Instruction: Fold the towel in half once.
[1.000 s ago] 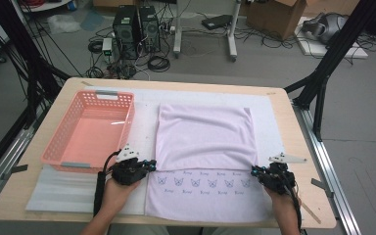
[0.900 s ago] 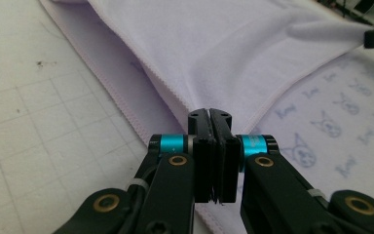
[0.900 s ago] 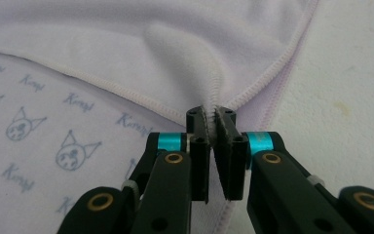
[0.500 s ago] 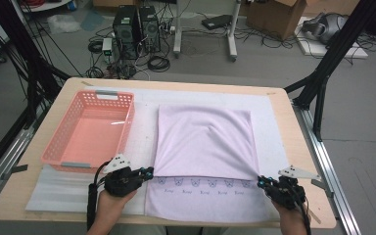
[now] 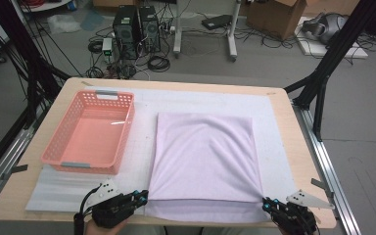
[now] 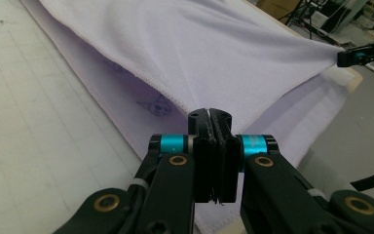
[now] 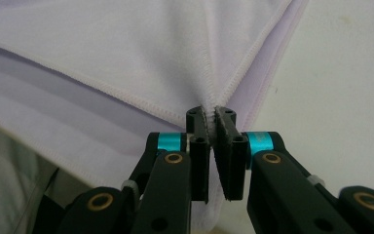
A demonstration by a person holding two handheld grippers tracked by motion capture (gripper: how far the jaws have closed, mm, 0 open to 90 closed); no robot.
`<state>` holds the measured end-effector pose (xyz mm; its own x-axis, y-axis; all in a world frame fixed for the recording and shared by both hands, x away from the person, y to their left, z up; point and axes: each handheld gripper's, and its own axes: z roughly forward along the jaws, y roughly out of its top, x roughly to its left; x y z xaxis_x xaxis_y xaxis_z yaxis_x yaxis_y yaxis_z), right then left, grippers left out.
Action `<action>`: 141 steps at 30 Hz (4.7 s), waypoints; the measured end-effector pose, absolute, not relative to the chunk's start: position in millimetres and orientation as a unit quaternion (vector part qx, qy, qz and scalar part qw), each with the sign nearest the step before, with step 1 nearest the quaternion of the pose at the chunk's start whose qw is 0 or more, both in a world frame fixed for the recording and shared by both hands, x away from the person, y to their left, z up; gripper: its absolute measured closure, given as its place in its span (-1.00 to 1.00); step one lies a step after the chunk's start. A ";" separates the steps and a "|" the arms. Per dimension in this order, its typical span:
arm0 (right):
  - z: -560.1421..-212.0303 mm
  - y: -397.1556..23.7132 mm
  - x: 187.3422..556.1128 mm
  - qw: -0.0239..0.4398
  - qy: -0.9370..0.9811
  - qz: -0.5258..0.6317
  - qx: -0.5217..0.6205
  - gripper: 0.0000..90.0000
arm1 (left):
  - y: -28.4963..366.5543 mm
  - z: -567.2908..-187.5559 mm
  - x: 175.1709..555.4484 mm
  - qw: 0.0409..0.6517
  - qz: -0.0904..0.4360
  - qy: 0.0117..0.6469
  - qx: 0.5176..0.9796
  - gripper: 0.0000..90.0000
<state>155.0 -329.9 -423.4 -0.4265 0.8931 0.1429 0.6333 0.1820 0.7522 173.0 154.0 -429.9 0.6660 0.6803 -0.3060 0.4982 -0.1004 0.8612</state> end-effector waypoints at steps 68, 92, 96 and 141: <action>-430.7 -338.3 248.5 0.187 0.720 0.388 0.544 0.67 | 120.0 -451.9 304.6 0.431 0.149 0.444 0.771 0.90; -432.5 -343.7 255.8 0.191 0.719 0.373 0.554 0.60 | 137.1 -451.2 296.3 0.450 0.129 0.443 0.765 0.46; -439.0 -336.2 240.4 0.161 0.743 0.358 0.542 0.59 | 135.5 -452.9 294.6 0.451 0.105 0.439 0.770 0.42; -444.7 -322.0 432.5 0.215 0.746 0.342 0.530 0.90 | 88.3 -447.9 453.5 0.400 0.186 0.486 0.755 0.68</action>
